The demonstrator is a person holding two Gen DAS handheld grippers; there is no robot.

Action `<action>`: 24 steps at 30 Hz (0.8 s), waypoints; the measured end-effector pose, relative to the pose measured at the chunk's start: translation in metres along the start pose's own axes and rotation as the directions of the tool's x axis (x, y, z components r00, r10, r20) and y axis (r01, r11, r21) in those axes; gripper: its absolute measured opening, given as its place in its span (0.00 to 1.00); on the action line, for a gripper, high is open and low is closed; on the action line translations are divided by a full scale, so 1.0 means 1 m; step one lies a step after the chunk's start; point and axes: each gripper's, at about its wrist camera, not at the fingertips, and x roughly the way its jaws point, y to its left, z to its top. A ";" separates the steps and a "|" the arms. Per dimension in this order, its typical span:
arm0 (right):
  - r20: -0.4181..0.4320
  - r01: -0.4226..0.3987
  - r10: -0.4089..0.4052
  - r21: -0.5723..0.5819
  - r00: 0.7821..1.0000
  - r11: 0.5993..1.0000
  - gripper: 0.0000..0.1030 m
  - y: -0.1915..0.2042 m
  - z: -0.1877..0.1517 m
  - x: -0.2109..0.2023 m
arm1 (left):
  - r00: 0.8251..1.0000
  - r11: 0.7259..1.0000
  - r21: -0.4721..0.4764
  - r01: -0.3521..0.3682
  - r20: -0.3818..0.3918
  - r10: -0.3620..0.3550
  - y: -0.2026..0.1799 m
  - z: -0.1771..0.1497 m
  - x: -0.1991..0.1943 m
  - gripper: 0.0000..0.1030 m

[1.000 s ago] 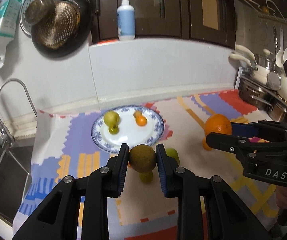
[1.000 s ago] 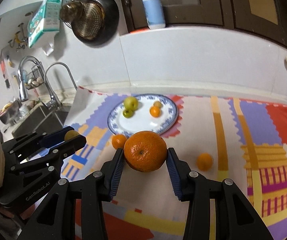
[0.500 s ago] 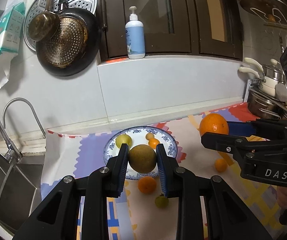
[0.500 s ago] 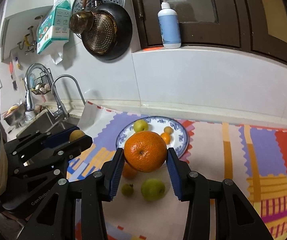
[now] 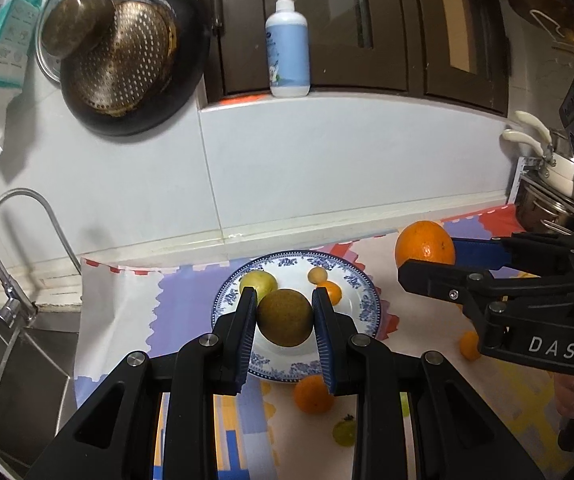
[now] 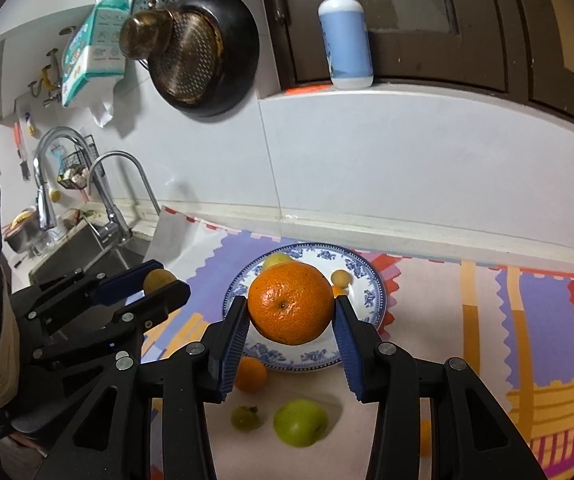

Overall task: Organize fruits
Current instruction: 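Carry the small yellow fruit and the orange over the plate with both tools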

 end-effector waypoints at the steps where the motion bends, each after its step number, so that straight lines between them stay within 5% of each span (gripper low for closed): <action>1: -0.009 -0.001 0.001 0.001 1.000 1.000 0.42 -0.002 0.001 0.006 | 1.000 1.000 -0.001 0.001 -0.005 -0.001 0.001 0.000 0.004 0.28; 24: -0.204 -0.004 0.017 0.063 0.979 0.998 0.42 -0.036 -0.008 0.116 | 0.976 0.998 -0.041 0.056 -0.209 -0.063 0.018 -0.015 0.116 0.28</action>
